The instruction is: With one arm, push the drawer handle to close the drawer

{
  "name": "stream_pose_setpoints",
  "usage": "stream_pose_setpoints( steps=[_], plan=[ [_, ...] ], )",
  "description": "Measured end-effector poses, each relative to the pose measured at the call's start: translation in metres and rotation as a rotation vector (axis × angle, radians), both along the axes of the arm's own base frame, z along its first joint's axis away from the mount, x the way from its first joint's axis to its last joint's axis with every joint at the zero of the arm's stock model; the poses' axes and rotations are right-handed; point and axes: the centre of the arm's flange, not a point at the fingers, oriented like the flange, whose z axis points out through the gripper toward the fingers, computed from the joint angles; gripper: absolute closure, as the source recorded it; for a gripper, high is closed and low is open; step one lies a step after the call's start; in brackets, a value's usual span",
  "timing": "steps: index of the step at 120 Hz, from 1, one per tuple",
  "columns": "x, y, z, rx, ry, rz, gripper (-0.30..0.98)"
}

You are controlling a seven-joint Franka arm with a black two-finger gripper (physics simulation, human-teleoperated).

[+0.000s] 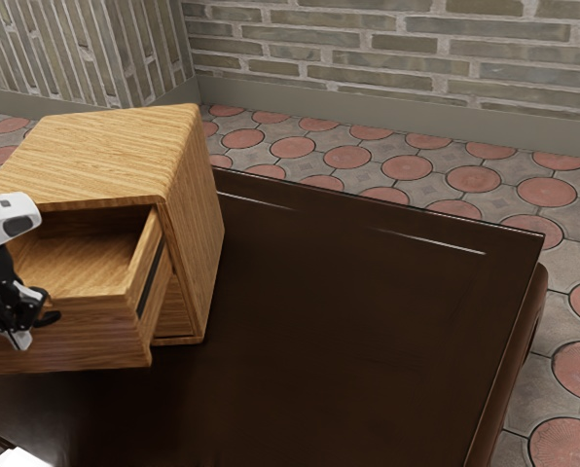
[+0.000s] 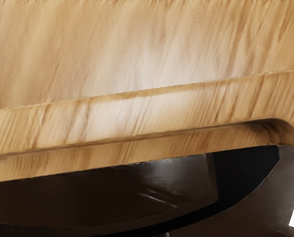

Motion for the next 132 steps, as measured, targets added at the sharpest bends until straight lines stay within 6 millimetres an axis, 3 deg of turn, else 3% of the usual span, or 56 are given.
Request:
stream_pose_setpoints(
  steps=[22,60,95,132],
  plan=[
    [0.021,0.021,0.000,-0.022,-0.008,0.036,0.79],
    [0.091,0.058,-0.012,-0.051,0.016,0.108,0.79],
    [0.141,0.087,-0.009,0.014,-0.050,0.140,0.79],
    [0.158,0.089,-0.003,0.047,-0.153,0.136,0.78]
  ],
)
